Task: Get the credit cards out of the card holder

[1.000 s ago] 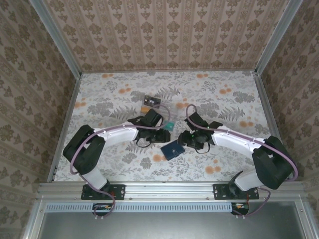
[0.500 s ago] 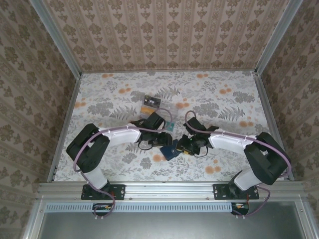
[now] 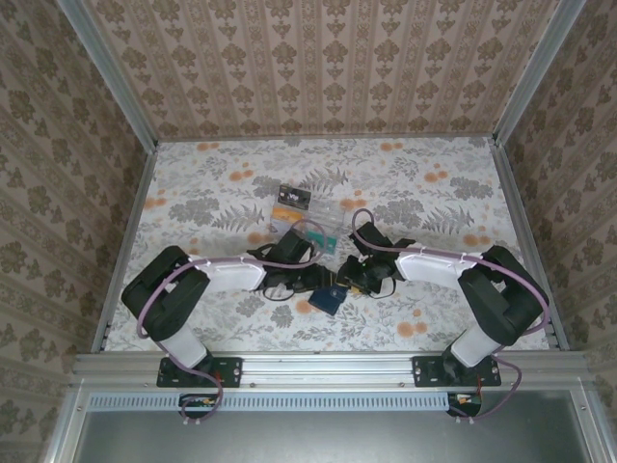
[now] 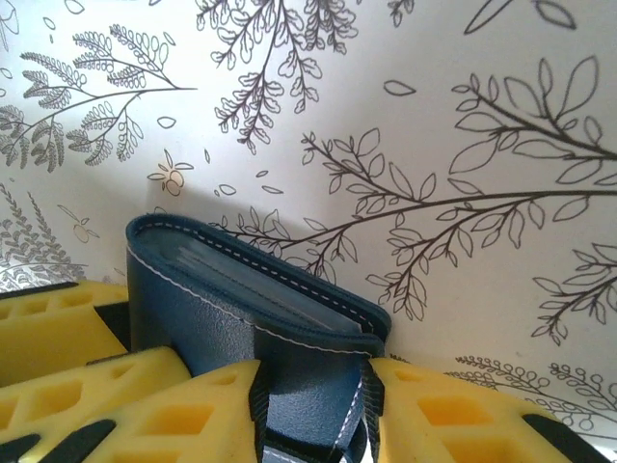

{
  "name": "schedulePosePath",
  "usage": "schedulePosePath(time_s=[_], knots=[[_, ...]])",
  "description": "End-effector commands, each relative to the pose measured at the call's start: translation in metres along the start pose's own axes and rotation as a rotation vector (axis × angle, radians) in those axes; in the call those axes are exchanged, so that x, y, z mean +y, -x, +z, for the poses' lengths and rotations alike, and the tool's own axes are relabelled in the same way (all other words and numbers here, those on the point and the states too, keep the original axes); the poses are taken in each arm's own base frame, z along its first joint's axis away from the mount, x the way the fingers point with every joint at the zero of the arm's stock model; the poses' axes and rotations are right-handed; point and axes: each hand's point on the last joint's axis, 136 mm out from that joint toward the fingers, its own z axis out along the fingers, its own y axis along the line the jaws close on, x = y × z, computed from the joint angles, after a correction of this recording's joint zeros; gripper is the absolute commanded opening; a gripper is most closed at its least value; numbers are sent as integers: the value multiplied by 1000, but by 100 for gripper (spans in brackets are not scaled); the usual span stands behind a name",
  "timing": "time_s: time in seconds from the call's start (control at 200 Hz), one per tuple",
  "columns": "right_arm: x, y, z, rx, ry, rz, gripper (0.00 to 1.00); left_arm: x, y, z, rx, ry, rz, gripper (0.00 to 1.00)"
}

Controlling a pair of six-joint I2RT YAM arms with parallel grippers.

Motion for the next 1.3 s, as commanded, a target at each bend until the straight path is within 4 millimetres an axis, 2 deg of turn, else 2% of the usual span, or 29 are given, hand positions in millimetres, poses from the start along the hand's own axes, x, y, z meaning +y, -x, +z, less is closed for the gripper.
schedulePosePath(time_s=[0.0, 0.26, 0.45, 0.59, 0.645, 0.765, 0.84, 0.995, 1.14, 1.295], knots=[[4, 3, 7, -1, 21, -38, 37, -36, -3, -5, 15, -175, -8, 34], [13, 9, 0, -37, 70, -97, 39, -39, 0, -11, -21, -276, -45, 26], [12, 10, 1, -40, 75, -85, 42, -31, -1, -18, -31, -262, -58, 35], [10, 8, -7, -29, 56, -103, 55, -29, -3, -15, -19, -261, -64, 34], [6, 8, -13, -17, 31, -117, 59, -24, -4, -14, -17, -241, -77, 34], [-17, 6, -30, -20, -64, -123, 62, -5, -8, -12, -18, -159, -101, 34], [-20, -4, -34, 11, -59, -138, 63, -2, -9, -12, -15, -145, -108, 34], [-4, -27, -27, 122, 73, -131, 55, -3, -13, -6, 18, -152, -116, 36], [-2, -27, -18, 143, 81, -116, 49, -7, -19, 1, 70, -177, -124, 37], [-1, -25, -6, 172, 81, -116, 44, -17, -15, -1, 65, -217, -130, 36]])
